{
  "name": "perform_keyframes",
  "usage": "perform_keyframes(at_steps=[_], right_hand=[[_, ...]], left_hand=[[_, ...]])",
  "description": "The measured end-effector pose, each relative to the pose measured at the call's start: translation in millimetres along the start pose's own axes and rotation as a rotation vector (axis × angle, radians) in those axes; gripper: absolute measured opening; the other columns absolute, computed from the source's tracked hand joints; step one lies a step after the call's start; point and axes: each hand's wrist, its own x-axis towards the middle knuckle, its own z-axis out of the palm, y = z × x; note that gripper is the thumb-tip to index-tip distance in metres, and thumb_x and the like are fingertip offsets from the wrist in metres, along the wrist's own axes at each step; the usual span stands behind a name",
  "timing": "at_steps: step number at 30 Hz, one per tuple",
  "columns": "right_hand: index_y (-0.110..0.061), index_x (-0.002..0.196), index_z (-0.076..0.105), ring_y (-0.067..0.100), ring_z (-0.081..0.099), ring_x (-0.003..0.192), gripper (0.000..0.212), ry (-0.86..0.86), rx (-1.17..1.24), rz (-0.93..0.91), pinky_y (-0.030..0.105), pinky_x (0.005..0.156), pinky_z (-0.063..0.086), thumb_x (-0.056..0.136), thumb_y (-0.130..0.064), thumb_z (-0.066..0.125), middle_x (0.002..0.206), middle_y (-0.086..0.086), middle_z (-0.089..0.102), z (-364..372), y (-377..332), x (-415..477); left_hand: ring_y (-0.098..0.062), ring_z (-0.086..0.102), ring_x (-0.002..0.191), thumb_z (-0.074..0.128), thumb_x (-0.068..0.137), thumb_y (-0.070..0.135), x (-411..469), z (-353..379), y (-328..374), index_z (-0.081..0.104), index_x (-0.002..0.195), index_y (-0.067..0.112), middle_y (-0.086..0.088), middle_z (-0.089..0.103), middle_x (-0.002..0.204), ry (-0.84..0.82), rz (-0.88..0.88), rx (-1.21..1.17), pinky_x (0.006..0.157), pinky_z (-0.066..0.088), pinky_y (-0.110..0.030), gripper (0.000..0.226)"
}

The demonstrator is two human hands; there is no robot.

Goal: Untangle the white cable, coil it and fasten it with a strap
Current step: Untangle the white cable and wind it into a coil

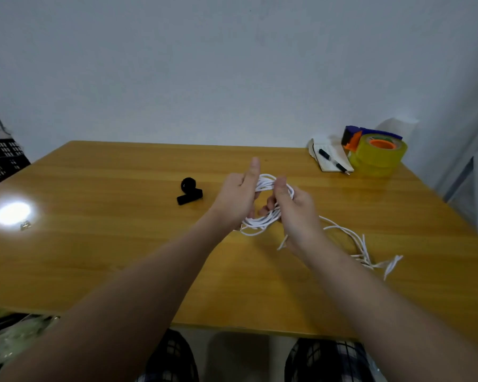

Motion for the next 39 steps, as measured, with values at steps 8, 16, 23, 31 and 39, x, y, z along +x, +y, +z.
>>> perform_keyframes(at_steps=[8, 16, 23, 31, 39], right_hand=[[-0.008, 0.056, 0.044, 0.022, 0.040, 0.050, 0.060, 0.146, -0.260, -0.058, 0.033, 0.053, 0.033, 0.095, -0.052, 0.035, 0.052, 0.014, 0.040, -4.8, 1.2, 18.7], [-0.008, 0.054, 0.048, 0.011, 0.043, 0.044, 0.062, -0.143, -0.424, -0.119, 0.027, 0.050, 0.032, 0.098, -0.048, 0.031, 0.048, 0.002, 0.047, 3.3, -4.9, 27.0], [-0.014, 0.114, 0.064, 0.029, 0.065, 0.096, 0.056, -0.556, -0.222, 0.189, 0.044, 0.080, 0.051, 0.083, -0.057, 0.048, 0.106, 0.015, 0.068, -24.0, -11.7, 39.2], [-0.001, 0.101, 0.063, 0.008, 0.052, 0.045, 0.024, -0.409, -0.239, 0.168, 0.018, 0.042, 0.042, 0.098, -0.018, 0.046, 0.067, 0.007, 0.060, -34.1, -14.1, 26.7], [-0.011, 0.075, 0.068, 0.016, 0.047, 0.062, 0.027, -0.098, -0.633, -0.137, 0.029, 0.060, 0.032, 0.093, -0.025, 0.054, 0.064, 0.006, 0.054, -46.1, 11.0, 37.0]], left_hand=[[-0.019, 0.055, 0.057, 0.041, 0.100, 0.034, -6.7, -2.3, -2.1, 0.062, 0.079, 0.005, -0.005, 0.055, 0.056, -0.351, -0.285, -0.352, 0.064, 0.049, -0.027, 0.042], [-0.010, 0.031, 0.043, 0.060, 0.080, 0.060, -1.9, -4.5, 2.9, 0.054, 0.079, 0.015, 0.008, 0.034, 0.051, -0.103, -0.397, -0.342, 0.046, 0.031, -0.022, 0.046], [-0.006, 0.028, 0.032, 0.060, 0.090, 0.040, -8.8, -11.5, 6.4, 0.045, 0.057, 0.015, 0.011, 0.031, 0.037, -0.130, -0.277, -0.337, 0.039, 0.032, -0.022, 0.043], [-0.011, 0.028, 0.029, 0.069, 0.085, 0.033, 1.2, -30.9, -13.4, 0.044, 0.056, 0.020, 0.006, 0.028, 0.038, 0.042, -0.304, -0.240, 0.050, 0.026, -0.029, 0.040], [-0.010, 0.038, 0.042, 0.052, 0.096, 0.022, -7.5, -35.5, -12.4, 0.046, 0.071, 0.014, 0.005, 0.036, 0.049, -0.184, -0.261, -0.489, 0.056, 0.044, -0.025, 0.027]])
